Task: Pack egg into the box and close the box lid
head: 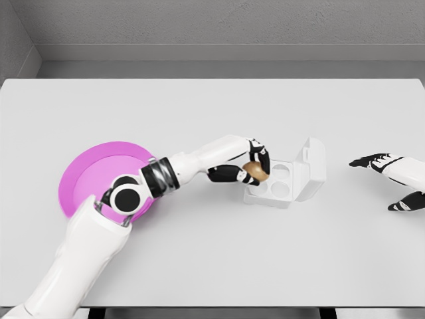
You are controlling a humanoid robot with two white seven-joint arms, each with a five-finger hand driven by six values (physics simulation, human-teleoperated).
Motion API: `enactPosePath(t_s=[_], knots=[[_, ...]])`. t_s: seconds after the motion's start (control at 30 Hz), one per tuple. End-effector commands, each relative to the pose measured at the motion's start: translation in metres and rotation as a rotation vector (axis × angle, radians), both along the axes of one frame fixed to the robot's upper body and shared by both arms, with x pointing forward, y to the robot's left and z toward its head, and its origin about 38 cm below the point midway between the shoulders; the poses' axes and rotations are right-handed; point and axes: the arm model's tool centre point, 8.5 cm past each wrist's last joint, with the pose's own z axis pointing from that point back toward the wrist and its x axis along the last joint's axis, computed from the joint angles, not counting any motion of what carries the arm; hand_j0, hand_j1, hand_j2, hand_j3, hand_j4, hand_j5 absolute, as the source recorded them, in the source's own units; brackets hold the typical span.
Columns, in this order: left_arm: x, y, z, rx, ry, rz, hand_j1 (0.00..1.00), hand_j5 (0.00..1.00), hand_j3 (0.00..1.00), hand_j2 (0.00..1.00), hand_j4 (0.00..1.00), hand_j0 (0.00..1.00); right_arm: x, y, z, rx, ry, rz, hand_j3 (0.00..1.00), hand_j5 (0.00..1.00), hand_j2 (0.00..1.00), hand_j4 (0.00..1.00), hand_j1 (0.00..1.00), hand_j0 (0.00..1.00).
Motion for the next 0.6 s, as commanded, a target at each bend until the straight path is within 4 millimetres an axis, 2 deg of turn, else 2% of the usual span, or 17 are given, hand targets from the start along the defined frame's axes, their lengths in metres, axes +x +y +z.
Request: enactPosePath(t_s=[0.0,0.1,0.57], knots=[[0.0,-0.004,-0.004,-0.003,0.016,-0.004,0.35,0.35,0.35,0.35,0.35,0.35,0.0,0.0,0.001,0.006,0.0,-0.003,1.0,1.0,1.0,1.0,1.0,1.0],[0.0,-0.008,-0.002,-0.01,0.011,-0.012,0.35,0.35,0.35,0.35,0.35,0.35,0.0,0.0,0.001,0.005,0.001,-0.003,1.0,1.0,1.0,1.0,1.0,1.0],[0.003,-0.029,-0.018,0.026,0.041,-0.006,0.35,0.35,0.35,0.35,0.35,0.35,0.0,-0.001,0.0,0.006,0.0,-0.005,1.0,1.0,1.0,1.0,1.0,1.0]])
